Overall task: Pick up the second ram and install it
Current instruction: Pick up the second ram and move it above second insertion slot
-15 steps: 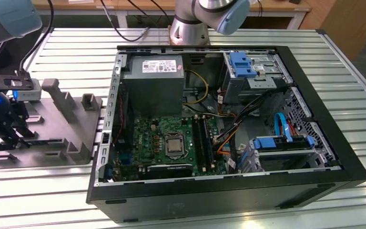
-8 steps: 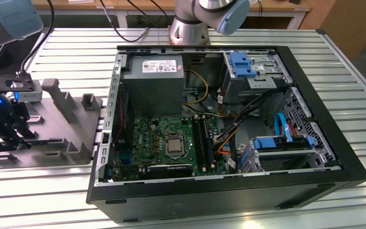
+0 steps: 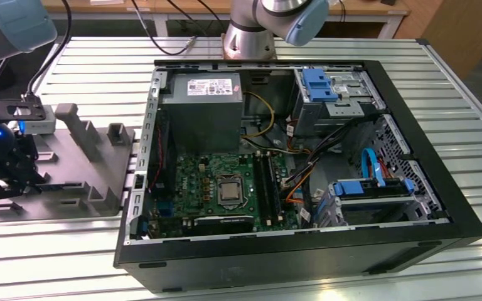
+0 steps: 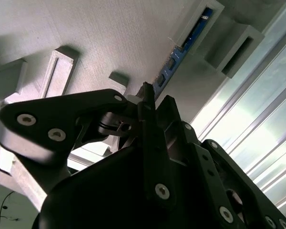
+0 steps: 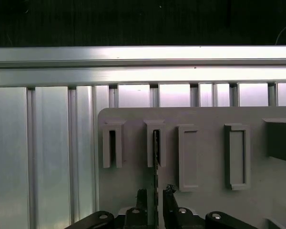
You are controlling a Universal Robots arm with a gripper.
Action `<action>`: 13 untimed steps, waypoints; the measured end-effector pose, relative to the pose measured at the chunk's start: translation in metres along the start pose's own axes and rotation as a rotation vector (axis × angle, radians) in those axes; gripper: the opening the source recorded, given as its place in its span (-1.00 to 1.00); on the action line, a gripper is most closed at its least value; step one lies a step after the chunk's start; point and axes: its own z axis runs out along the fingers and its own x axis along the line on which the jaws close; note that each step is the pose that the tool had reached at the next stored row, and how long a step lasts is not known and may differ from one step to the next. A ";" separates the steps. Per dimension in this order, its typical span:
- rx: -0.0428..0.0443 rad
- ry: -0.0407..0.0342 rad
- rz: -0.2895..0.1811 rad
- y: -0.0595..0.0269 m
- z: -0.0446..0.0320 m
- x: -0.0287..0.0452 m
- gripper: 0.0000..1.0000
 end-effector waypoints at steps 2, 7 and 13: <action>0.0000 0.0000 0.000 0.0000 -0.0006 0.0000 -0.46; 0.0003 -0.0039 0.000 -0.0001 -0.0017 -0.0006 -0.46; 0.0004 -0.0042 0.000 -0.0001 -0.0006 -0.0014 -0.46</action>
